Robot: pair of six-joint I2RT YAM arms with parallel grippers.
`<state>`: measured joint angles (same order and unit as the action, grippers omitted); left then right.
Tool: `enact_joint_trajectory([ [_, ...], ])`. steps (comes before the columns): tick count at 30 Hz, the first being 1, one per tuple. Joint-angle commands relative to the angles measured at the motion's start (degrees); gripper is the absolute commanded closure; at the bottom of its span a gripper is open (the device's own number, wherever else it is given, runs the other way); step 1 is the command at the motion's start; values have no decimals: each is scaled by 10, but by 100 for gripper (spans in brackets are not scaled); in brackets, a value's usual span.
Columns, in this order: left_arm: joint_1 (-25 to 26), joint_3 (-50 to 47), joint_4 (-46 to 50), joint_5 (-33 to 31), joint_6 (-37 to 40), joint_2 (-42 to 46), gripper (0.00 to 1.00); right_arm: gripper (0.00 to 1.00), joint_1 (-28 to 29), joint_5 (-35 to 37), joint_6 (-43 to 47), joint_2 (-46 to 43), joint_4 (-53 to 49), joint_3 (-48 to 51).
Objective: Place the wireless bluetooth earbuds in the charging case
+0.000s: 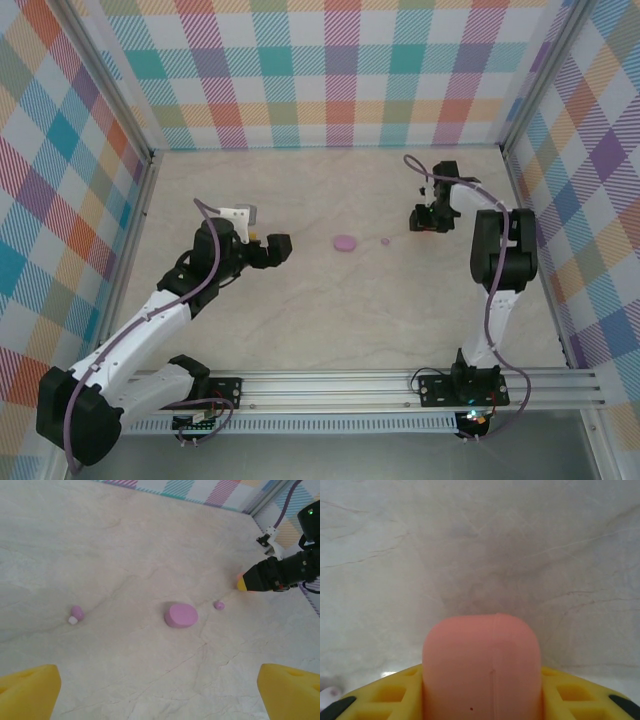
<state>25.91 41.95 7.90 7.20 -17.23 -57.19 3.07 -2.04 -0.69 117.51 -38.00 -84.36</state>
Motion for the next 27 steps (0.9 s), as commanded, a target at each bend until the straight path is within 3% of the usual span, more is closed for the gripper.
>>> enact_joint_trajectory([
  [1, -10, 29, 38, 17, 11, -4, 0, 67, 1, 26, 0, 17, -58, -31],
  [10, -10, 28, 26, 31, 16, -14, 0, 55, 1, 46, 4, 48, -93, -52],
  [27, -10, 51, 64, 37, 31, -27, 0, 39, 2, 34, 12, -2, -133, -85],
])
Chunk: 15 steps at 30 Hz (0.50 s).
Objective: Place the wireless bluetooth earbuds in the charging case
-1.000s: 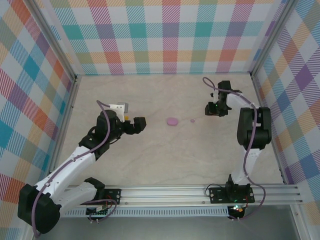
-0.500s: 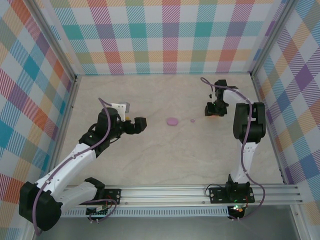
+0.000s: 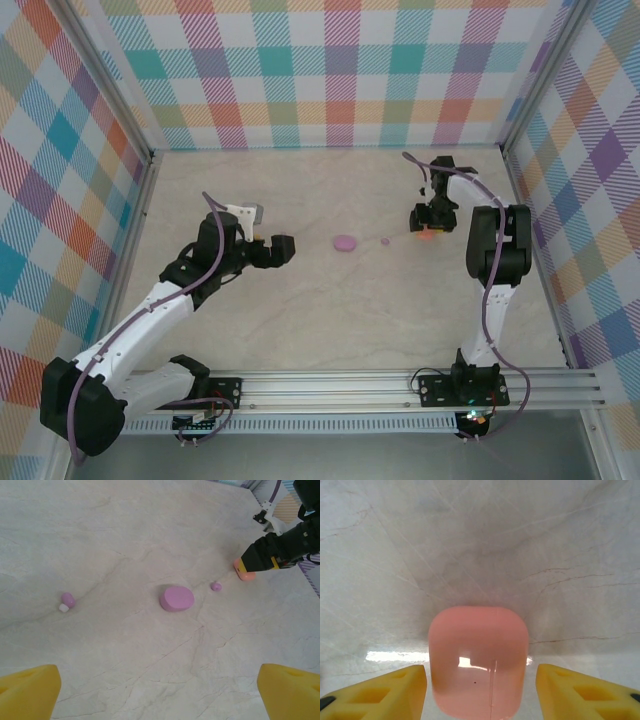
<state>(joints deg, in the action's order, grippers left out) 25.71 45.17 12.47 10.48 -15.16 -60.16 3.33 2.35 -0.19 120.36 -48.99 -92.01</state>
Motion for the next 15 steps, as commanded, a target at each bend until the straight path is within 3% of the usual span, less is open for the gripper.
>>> enact_joint_trajectory([
  [1, -8, 22, 23, 0, 8, 2, 0, 39, 1, -17, 7, -39, -19, -4],
  [8, -8, 40, 78, -45, 1, -14, 0, 34, 52, -51, 36, -92, -1, 30],
  [15, -8, 8, -7, 8, 8, -20, 0, 34, 135, -21, 54, -137, 8, 21],
])
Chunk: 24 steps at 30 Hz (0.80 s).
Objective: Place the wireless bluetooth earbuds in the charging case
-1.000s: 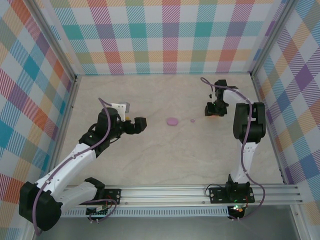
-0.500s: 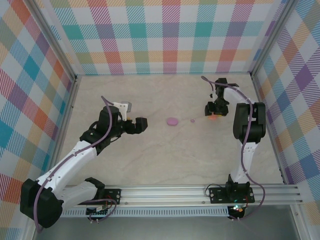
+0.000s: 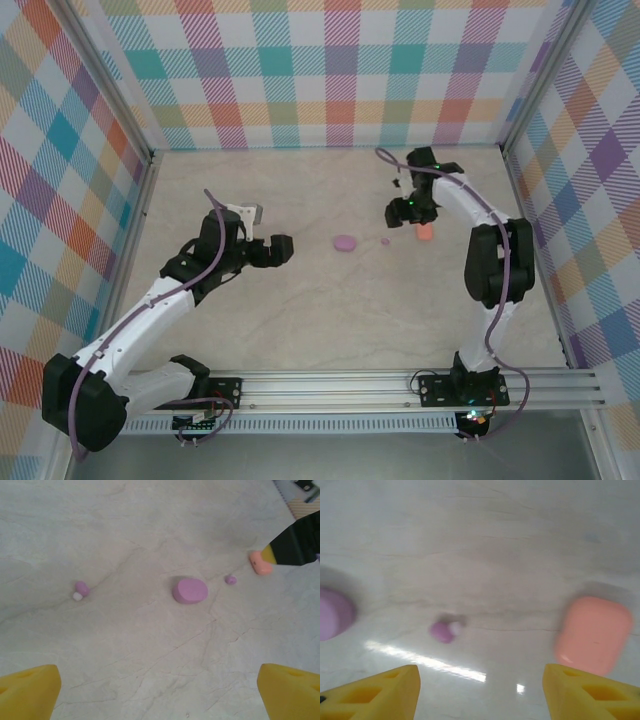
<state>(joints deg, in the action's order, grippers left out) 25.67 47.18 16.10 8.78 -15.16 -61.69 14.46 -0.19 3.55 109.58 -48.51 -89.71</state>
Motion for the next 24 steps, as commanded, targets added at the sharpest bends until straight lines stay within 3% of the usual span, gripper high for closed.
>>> enact_joint_trajectory([
  [1, -7, -17, -52, 32, 11, -10, 0, 34, 38, 1, 16, -37, 9, -4],
  [8, -7, -31, -80, 67, 28, -46, 0, 34, 153, -52, 69, -14, 46, -27],
  [11, -8, -32, -80, 76, 36, -47, 0, 34, 178, -100, 138, 15, 50, -27],
  [24, -8, -34, -80, 109, 55, -59, 1, 30, 157, -132, 314, 115, 57, -76],
])
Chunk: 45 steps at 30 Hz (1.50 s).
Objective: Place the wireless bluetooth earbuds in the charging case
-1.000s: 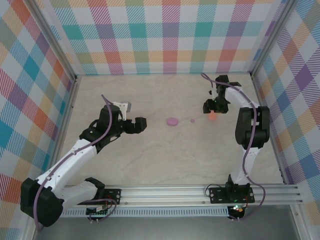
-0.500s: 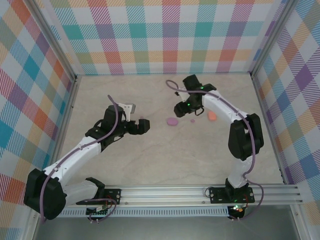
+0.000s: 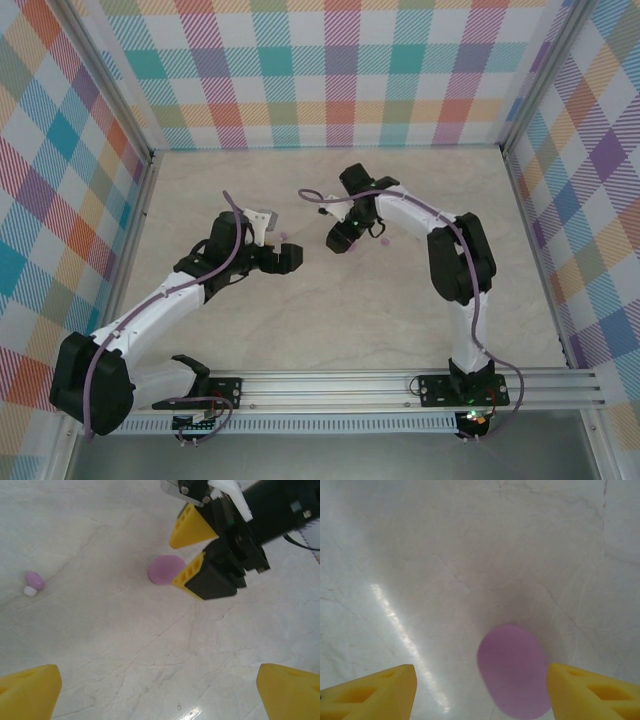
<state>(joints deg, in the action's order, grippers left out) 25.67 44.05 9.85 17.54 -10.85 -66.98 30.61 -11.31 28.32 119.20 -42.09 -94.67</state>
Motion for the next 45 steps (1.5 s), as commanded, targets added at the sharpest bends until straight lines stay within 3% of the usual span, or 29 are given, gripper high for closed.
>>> enact_joint_trajectory([
  [1, -8, -3, -18, 22, 14, -7, 1, 30, -4, -17, 79, 27, -13, -30],
  [20, -8, 15, 3, 18, 23, -20, 0, 30, -8, 12, 153, 60, -22, 5],
  [31, -17, 3, 4, 12, -21, 3, 0, 45, -11, 31, 169, 27, 9, 45],
  [40, -71, -29, -50, 86, -116, 31, 4, 52, -10, 8, 160, -34, 42, 93],
  [45, -75, -72, -143, 173, -66, 72, 9, 56, -6, -45, 147, -73, -6, 78],
])
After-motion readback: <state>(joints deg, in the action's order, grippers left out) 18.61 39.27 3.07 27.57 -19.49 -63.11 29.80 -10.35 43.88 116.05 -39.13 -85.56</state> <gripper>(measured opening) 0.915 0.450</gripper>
